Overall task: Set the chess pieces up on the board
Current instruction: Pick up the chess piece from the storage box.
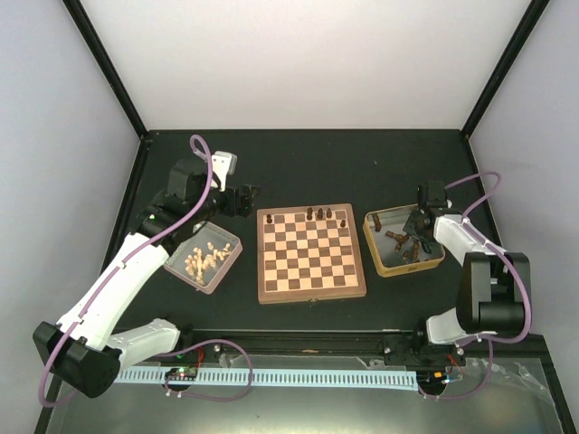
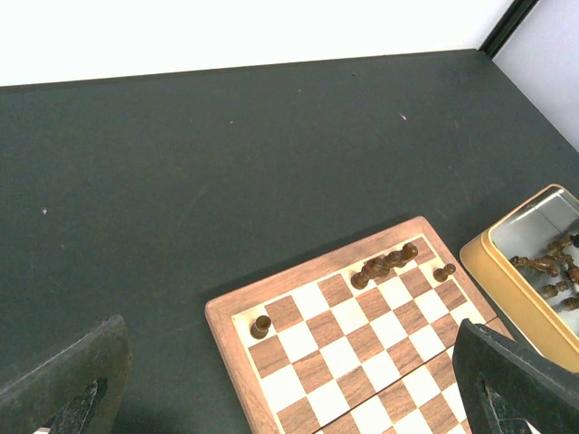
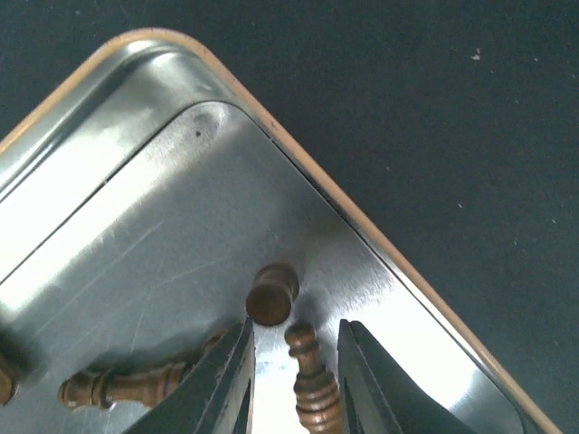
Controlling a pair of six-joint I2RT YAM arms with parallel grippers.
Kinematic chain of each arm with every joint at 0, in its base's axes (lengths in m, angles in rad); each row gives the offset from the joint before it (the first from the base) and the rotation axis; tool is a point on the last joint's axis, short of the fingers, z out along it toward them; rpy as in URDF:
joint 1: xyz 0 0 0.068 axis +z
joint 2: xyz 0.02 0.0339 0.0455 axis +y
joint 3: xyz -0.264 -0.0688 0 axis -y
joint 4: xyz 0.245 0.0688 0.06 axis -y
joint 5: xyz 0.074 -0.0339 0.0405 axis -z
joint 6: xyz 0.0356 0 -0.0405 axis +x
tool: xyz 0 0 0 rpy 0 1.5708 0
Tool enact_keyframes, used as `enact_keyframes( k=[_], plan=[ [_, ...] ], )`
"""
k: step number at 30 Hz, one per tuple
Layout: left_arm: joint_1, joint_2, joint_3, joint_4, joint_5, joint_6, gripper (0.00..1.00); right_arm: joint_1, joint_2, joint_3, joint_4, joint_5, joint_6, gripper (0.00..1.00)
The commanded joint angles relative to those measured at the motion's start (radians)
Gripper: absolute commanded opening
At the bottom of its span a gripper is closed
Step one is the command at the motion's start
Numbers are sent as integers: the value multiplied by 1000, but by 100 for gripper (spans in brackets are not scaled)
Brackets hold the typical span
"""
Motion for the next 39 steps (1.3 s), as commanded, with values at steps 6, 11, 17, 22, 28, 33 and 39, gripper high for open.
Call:
enact_keyframes(
  k=[6, 11, 17, 22, 28, 33, 39],
  plan=[
    [7, -8, -3, 24, 14, 15, 99, -21, 93, 73, 83, 1, -38, 28],
    [7, -3, -2, 23, 13, 15, 99, -22, 135, 92, 86, -8, -43, 26],
    [7, -2, -3, 22, 10, 14, 99, -23, 169, 97, 76, 4, -41, 21],
    [8, -2, -3, 21, 13, 12, 99, -23, 183, 86, 79, -1, -42, 16],
    [7, -2, -3, 22, 13, 13, 99, -23, 150, 81, 78, 18, -45, 6],
    [7, -4, -3, 23, 11, 11, 99, -18, 69, 80, 53, 3, -47, 5],
    [7, -17, -7, 29, -4, 9, 99, 17, -30, 114, 1, -86, -50, 6]
  ],
)
